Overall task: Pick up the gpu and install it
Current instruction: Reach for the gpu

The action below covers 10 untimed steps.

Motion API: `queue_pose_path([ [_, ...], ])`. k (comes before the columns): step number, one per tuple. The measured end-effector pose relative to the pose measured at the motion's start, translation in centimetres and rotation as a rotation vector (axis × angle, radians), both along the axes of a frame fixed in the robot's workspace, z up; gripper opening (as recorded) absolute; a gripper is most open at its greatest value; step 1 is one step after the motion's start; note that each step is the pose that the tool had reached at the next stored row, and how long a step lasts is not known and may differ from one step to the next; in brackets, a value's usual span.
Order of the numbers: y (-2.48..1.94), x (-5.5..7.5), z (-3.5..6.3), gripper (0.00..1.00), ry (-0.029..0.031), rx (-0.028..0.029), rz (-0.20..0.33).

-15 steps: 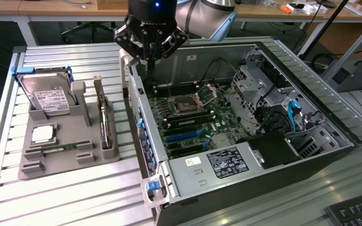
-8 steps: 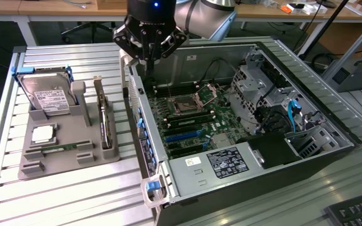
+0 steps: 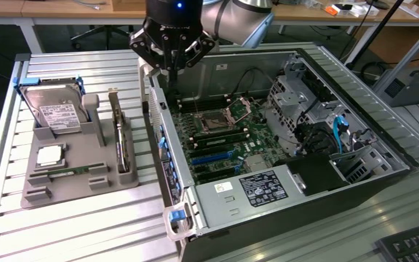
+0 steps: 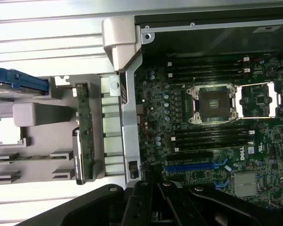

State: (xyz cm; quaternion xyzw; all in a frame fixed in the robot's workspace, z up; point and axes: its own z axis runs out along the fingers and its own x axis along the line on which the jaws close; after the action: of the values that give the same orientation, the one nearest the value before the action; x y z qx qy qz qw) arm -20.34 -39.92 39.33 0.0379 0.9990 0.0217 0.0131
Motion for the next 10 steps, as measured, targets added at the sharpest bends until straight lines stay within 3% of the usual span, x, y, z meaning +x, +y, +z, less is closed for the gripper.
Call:
queue_pose_path([
  [10,-0.02,-0.60,0.00,0.11,0.0000,0.0000,0.000],
])
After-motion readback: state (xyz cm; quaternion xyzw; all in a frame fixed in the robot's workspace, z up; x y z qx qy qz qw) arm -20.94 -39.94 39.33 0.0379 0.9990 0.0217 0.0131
